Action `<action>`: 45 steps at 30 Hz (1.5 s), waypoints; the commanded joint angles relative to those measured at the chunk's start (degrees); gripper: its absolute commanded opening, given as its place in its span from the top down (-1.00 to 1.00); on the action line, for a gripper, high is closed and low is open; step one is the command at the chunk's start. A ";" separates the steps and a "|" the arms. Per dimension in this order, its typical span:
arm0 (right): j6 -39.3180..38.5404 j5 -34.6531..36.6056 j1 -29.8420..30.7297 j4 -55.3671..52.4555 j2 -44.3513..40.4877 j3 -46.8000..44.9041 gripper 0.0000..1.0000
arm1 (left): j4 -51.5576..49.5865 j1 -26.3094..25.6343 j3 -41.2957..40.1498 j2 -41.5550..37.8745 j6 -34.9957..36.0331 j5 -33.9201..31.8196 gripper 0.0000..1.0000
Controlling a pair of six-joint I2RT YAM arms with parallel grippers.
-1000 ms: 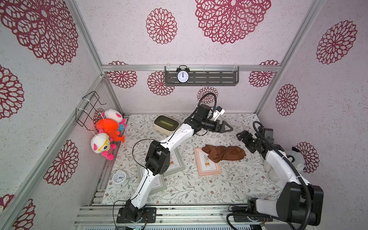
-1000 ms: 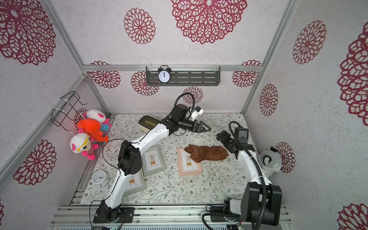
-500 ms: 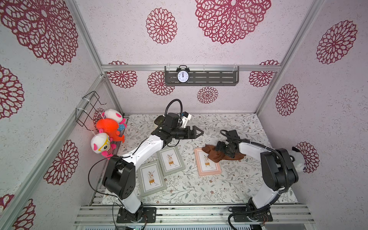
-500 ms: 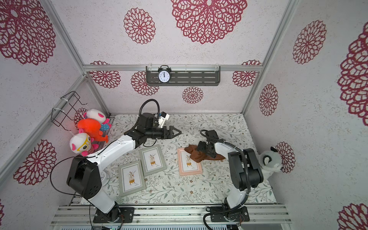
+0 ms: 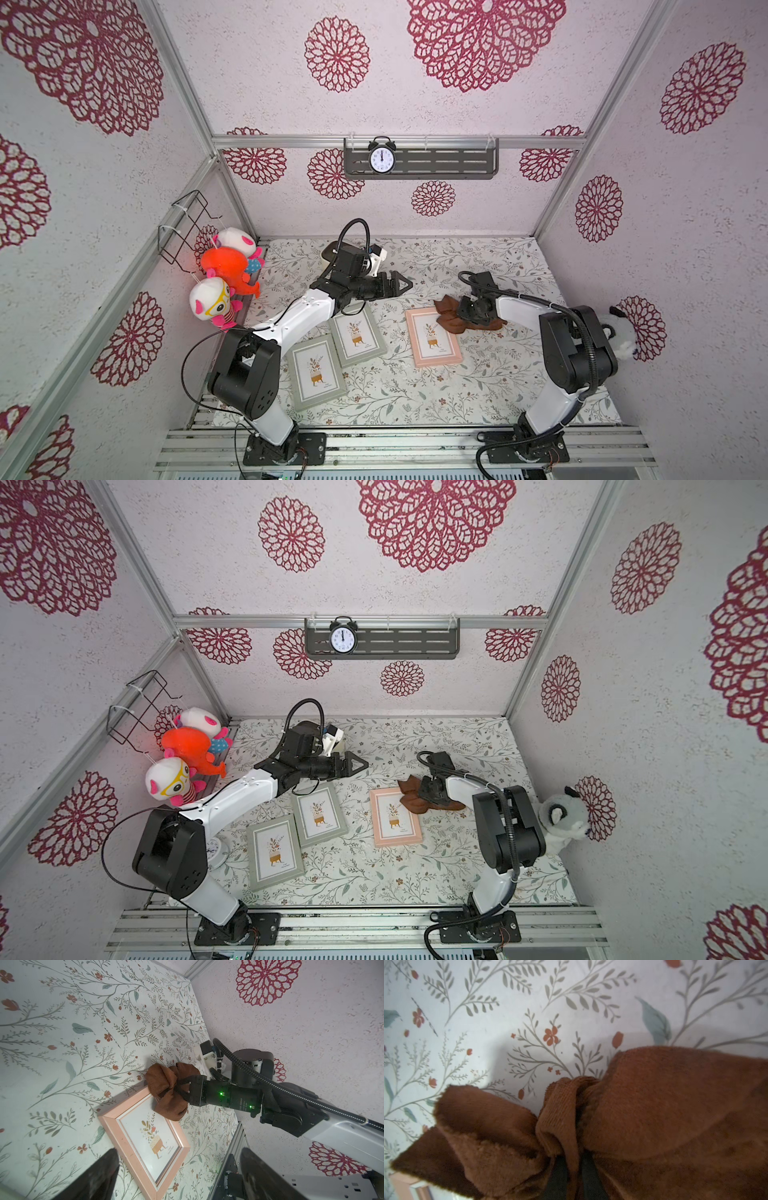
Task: Wipe the picture frame with a cloth
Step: Adjust the cleaning item at the center of the board, then reset both arms
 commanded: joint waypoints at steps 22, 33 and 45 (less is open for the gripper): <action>-7.96 9.07 -10.84 -21.06 -22.97 6.46 -0.97 | -14.89 6.30 -6.95 -16.73 6.87 -31.92 -0.97; -12.58 6.70 -10.90 3.51 -35.31 -15.32 -0.97 | 0.20 12.49 -26.04 -27.11 15.79 -55.57 -0.99; -29.03 16.39 -11.35 49.38 -31.69 -36.97 -0.97 | 22.79 21.96 -39.95 -31.60 24.55 -64.48 -0.97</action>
